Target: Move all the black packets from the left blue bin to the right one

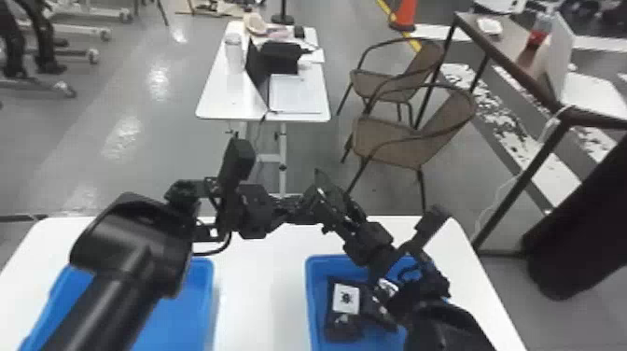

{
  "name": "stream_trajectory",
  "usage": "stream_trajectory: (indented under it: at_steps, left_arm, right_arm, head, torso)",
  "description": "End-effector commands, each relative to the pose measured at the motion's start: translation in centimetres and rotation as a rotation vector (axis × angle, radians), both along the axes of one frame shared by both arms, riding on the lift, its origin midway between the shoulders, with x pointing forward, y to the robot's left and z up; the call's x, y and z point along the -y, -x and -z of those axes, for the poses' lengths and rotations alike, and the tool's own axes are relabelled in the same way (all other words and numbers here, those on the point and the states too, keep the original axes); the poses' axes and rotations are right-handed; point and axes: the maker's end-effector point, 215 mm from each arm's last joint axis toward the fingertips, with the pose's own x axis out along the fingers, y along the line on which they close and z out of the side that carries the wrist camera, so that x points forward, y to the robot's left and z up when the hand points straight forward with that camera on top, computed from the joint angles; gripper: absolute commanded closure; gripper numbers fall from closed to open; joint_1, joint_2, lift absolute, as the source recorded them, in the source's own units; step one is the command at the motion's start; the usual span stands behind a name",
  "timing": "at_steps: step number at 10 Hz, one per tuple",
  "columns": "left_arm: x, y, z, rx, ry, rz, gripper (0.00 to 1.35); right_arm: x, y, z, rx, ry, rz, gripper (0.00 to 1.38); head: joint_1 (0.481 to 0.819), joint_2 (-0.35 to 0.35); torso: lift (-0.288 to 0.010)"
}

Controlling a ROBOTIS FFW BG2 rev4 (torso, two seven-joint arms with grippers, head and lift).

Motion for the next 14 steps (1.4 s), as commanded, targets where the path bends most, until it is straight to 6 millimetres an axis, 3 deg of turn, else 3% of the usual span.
stream_trajectory:
  at_steps: [1,2,5,6,8,9,10,12,13,14]
  left_arm:
    - [0.2,0.2,0.1,-0.01,0.004,0.003,1.21]
    - [0.1,0.2,0.1,-0.012,0.006,0.001,1.21]
    - [0.2,0.4,0.3,-0.024,0.014,0.001,1.21]
    - [0.1,0.5,0.3,-0.018,0.029,-0.007,1.13]
    - [-1.1,1.0,2.5,-0.111,0.056,-0.062,0.49]
    - [-2.2,1.3,3.1,-0.134,0.07,-0.082,0.23]
    - [-4.0,1.4,3.6,-0.152,0.084,-0.129,0.09]
    - [-9.2,1.4,3.8,-0.177,0.128,-0.259,0.08]
    - [-12.6,1.2,3.3,-0.179,0.165,-0.374,0.0]
    - [-16.4,1.7,3.9,-0.205,0.185,-0.476,0.0]
  right_arm:
    - [-0.4,-0.4,-0.4,0.003,0.014,0.016,0.81]
    - [0.0,-0.6,-0.4,0.003,0.033,0.04,1.0]
    - [0.3,-0.7,-0.3,0.002,0.039,0.05,1.06]
    - [0.6,-0.7,-0.2,0.002,0.035,0.059,1.06]
    - [2.1,-0.8,0.4,-0.01,0.02,0.089,1.06]
    - [4.0,-1.1,1.1,-0.024,0.019,0.126,1.06]
    - [6.4,-1.3,2.5,-0.048,0.03,0.169,1.06]
    - [11.1,-0.3,6.5,-0.126,0.029,0.254,1.06]
    - [12.9,1.1,9.9,-0.196,0.031,0.285,1.06]
    - [14.2,2.9,13.4,-0.271,0.03,0.304,1.06]
  head:
    - [0.695,-0.128]
    - [0.695,-0.129]
    - [0.695,-0.135]
    - [0.695,-0.135]
    - [0.695,-0.139]
    - [0.695,-0.14]
    - [0.695,-0.145]
    - [0.695,-0.155]
    - [0.695,-0.156]
    - [0.695,-0.145]
  torso:
    - [0.0]
    - [0.0]
    - [0.0]
    - [0.0]
    - [0.0]
    - [0.0]
    - [0.0]
    - [0.0]
    - [0.0]
    - [0.0]
